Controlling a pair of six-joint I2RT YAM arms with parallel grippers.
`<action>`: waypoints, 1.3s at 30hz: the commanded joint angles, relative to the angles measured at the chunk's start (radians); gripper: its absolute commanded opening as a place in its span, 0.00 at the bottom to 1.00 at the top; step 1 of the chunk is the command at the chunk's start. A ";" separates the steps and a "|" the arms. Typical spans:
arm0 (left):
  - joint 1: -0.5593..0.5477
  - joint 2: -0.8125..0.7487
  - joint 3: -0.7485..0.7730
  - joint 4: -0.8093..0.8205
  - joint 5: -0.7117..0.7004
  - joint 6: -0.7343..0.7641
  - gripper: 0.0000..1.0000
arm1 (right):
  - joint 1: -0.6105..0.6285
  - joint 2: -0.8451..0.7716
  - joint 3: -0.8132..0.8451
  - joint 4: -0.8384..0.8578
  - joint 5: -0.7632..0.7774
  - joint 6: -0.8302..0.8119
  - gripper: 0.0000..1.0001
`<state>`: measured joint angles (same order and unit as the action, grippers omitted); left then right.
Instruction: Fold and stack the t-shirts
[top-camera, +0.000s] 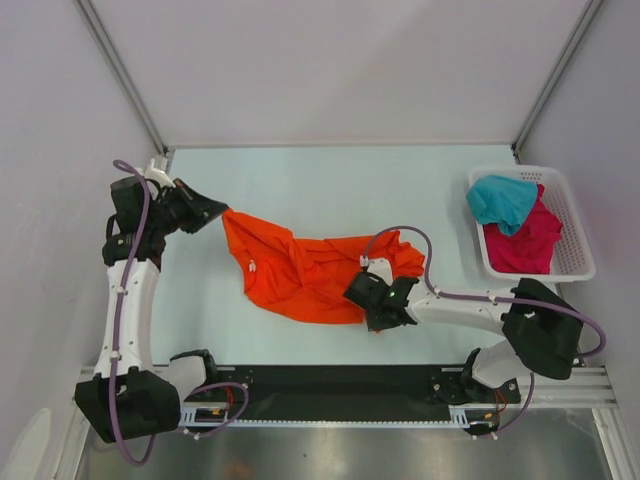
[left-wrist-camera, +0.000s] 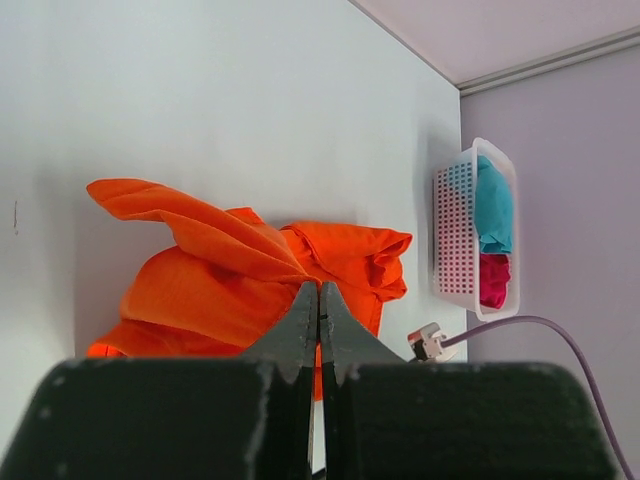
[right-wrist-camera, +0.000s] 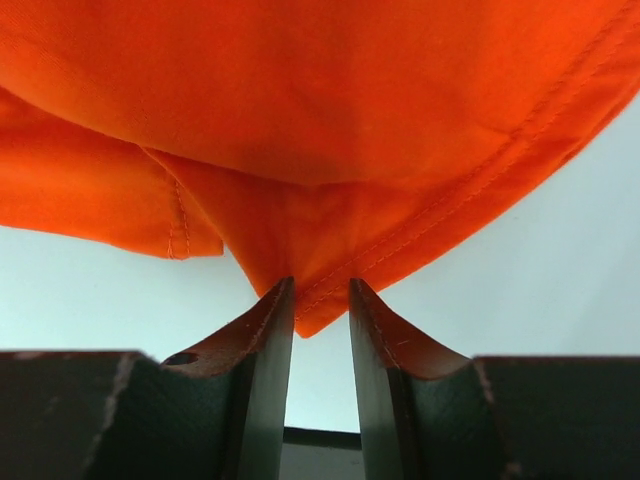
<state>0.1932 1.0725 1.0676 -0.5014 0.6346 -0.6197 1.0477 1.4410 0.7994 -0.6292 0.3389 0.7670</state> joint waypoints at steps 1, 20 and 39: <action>0.012 -0.005 -0.011 0.052 0.028 0.009 0.00 | 0.049 0.070 0.032 0.033 0.014 0.055 0.33; 0.025 0.017 -0.040 0.077 0.040 0.015 0.00 | 0.120 0.176 0.121 0.063 -0.005 0.019 0.00; 0.025 -0.114 0.275 0.008 0.062 -0.153 0.00 | 0.235 -0.255 0.994 -0.696 0.607 -0.075 0.00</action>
<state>0.2073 1.0698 1.3025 -0.5034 0.6842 -0.6895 1.2247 1.2182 1.7260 -1.1164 0.7918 0.6563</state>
